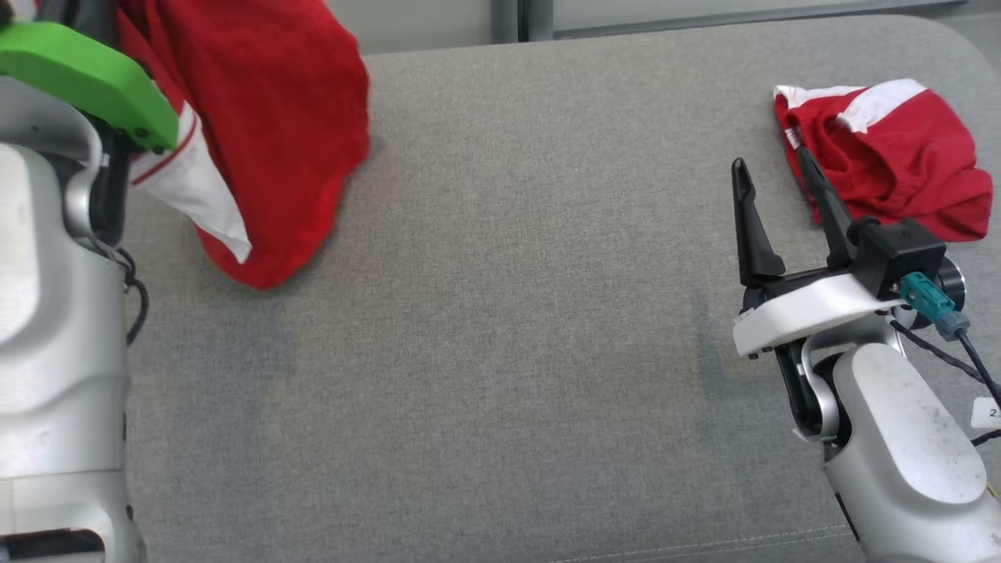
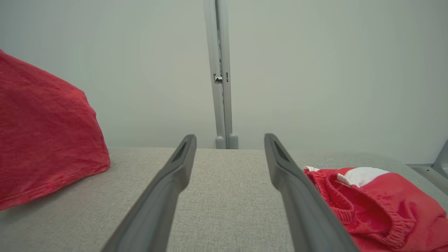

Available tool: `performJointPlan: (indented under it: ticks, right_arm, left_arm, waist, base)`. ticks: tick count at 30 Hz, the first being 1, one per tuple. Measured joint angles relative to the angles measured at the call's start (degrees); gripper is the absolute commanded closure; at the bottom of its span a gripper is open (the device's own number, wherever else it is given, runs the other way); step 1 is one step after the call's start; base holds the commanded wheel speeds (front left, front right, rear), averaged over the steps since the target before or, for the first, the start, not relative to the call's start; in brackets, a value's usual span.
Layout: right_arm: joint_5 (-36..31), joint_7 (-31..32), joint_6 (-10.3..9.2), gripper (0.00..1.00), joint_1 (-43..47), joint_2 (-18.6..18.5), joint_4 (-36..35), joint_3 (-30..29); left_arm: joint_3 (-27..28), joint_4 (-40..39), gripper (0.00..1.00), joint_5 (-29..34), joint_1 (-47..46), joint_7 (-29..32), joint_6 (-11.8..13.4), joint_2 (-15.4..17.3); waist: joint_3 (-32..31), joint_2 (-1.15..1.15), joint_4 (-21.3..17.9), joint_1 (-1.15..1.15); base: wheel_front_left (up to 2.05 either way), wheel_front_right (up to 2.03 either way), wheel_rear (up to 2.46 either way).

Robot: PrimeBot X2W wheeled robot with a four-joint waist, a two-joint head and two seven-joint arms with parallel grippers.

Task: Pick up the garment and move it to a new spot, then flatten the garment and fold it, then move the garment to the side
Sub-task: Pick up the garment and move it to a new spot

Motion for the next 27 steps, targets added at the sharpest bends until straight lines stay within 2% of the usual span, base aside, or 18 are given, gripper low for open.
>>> performJointPlan:
  ticks: [13, 17, 21, 27]
  right_arm:
    - [0.8, 0.0, 0.32, 0.0, 2.7, 0.9, 0.5, 0.8]
    - [0.8, 0.0, 0.33, 0.0, 3.1, 1.0, 0.6, 1.1]
    - [0.9, -0.1, 0.57, 0.0, 3.1, 1.3, 0.5, 1.5]
    - [1.2, -0.1, 0.56, 0.0, 4.0, 1.3, 0.1, 1.0]
  left_arm:
    - [-8.5, -7.4, 1.0, -4.3, 3.4, 0.2, -0.2, -6.2]
    - [-12.1, -10.3, 1.0, -5.0, 3.4, 0.8, -0.2, -6.4]
    - [-13.2, -11.1, 1.0, -5.4, 3.8, 2.0, -0.2, -6.5]
    - [-13.6, -9.7, 1.0, -6.1, 11.5, 2.3, -0.2, -6.4]
  waist:
    - [-6.6, 0.0, -5.3, 0.0]
    - [-7.5, 0.0, -7.1, 0.0]
    - [-8.0, 0.0, -8.9, 0.0]
    - [-7.3, 0.0, -10.9, 0.0]
  base:
    - [0.0, 0.0, 0.0]
    - [0.0, 0.0, 0.0]
    - [0.0, 0.0, 0.0]
    - [0.0, 0.0, 0.0]
